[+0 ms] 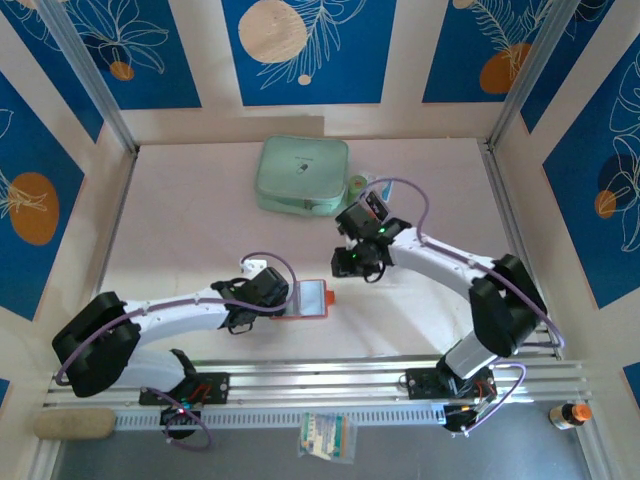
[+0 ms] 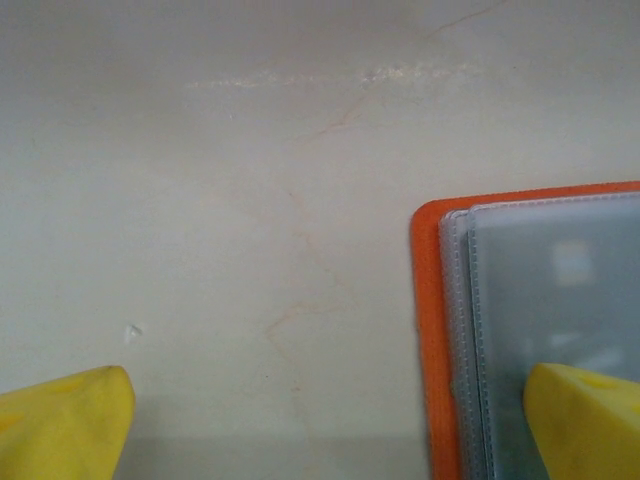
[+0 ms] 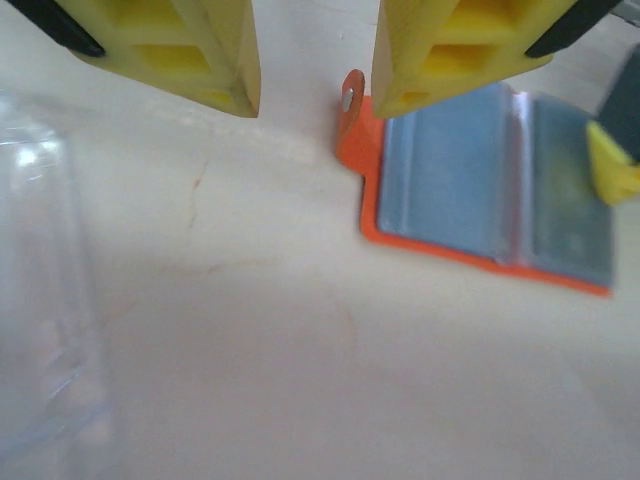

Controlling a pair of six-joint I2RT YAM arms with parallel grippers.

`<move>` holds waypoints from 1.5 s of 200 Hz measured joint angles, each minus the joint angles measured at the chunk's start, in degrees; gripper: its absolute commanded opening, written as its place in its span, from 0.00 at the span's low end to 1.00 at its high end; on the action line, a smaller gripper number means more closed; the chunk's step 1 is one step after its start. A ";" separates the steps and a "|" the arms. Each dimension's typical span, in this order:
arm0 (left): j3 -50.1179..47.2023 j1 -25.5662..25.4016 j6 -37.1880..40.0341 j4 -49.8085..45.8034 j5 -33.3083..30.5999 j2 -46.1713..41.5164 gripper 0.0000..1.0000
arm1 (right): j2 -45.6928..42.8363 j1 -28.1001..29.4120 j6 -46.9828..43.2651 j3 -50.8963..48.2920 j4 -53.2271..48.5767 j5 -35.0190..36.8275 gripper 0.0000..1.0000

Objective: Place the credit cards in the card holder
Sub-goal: Move the card holder to the bottom-center of the table, then pick up the credit card from the storage box.

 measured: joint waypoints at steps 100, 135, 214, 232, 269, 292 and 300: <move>0.00 0.00 0.00 0.15 0.00 0.00 1.00 | 3.19 -13.22 -14.05 12.81 -10.54 14.08 0.38; 0.00 0.02 0.00 0.15 0.00 0.00 1.00 | 6.45 -13.22 -16.35 13.03 -11.87 16.85 0.37; 0.00 0.04 0.00 0.15 0.00 0.00 1.00 | 7.78 -13.27 -17.81 12.96 -11.63 17.86 0.29; 0.00 0.04 0.00 0.15 0.00 0.00 1.00 | 8.04 -13.27 -17.86 12.85 -11.39 17.46 0.26; 0.00 0.04 0.00 0.15 0.00 0.00 1.00 | 8.90 -13.20 -17.81 12.41 -11.06 16.83 0.20; 0.00 0.04 0.00 0.15 0.00 0.00 1.00 | 9.07 -13.11 -18.05 12.09 -10.95 16.55 0.16; 0.00 0.04 0.00 0.15 0.00 0.00 1.00 | 9.07 -13.11 -18.05 12.09 -10.95 16.55 0.14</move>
